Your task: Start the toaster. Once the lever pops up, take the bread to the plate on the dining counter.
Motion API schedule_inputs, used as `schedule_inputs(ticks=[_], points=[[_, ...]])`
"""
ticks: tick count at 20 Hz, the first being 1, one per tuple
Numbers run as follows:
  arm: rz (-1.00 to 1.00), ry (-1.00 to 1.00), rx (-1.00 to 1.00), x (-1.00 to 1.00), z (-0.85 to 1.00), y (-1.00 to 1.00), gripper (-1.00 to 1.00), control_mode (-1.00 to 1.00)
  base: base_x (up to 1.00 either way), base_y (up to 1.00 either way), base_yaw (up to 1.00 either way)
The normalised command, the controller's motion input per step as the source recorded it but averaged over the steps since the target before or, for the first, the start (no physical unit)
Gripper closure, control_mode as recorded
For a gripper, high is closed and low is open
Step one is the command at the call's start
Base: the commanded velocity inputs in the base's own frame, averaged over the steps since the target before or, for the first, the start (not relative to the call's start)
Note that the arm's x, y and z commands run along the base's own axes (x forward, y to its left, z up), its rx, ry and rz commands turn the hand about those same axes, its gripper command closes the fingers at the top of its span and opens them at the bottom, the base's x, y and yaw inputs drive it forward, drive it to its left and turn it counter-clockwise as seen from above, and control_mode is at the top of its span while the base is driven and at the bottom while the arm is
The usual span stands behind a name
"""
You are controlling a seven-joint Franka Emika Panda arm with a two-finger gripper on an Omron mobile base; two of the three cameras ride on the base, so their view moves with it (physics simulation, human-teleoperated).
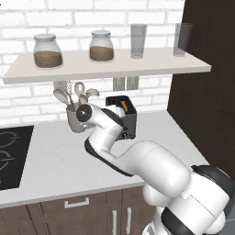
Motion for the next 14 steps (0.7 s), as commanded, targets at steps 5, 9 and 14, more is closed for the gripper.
schedule_inputs(ticks=[5, 9, 14], points=[[0.0, 0.0, 0.0, 0.0, 0.0, 0.0, -1.0, -1.0, 0.0, 0.0, 0.0], [0.0, 0.0, 0.0, 0.0, 0.0, 0.0, -1.0, -1.0, 0.0, 0.0, 0.0], [0.0, 0.0, 0.0, 0.0, 0.0, 0.0, -1.0, -1.0, 0.0, 0.0, 0.0]])
